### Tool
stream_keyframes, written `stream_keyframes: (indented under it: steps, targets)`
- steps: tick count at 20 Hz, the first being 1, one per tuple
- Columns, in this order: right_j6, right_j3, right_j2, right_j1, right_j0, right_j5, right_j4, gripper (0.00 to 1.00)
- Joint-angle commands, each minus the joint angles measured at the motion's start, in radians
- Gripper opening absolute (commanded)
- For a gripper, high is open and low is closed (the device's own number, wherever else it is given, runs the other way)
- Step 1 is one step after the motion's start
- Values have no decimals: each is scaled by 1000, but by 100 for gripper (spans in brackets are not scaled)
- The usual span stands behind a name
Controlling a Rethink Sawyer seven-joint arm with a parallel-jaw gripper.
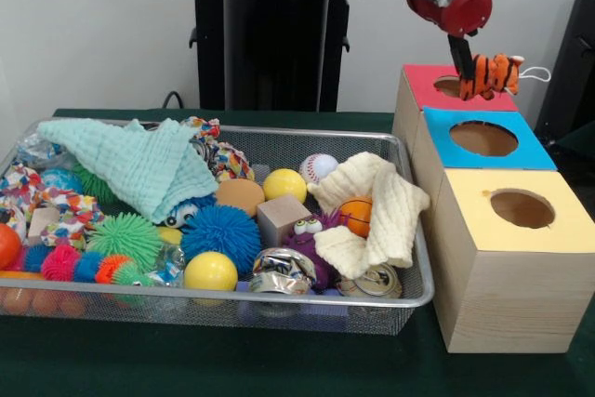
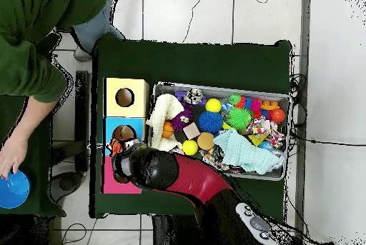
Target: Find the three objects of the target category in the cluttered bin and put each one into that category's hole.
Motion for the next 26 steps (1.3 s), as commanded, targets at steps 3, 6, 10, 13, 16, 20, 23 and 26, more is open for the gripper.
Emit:
stream_keyframes:
  steps: [3,6,10,13,16,20,23,26]
  targets:
    - [33,42,48,78,-35,-3,16,0]
    - [41,51,39,88,-30,38,25,0]
    - [66,32,-24,57,13,141,15,0]
    - [64,38,-30,51,17,160,11,0]
    - [69,43,-44,41,22,193,11,0]
    - [74,31,-72,43,29,247,0,0]
    - [82,23,-93,35,41,283,-7,0]
    - [99,-4,-142,30,73,321,-41,0]
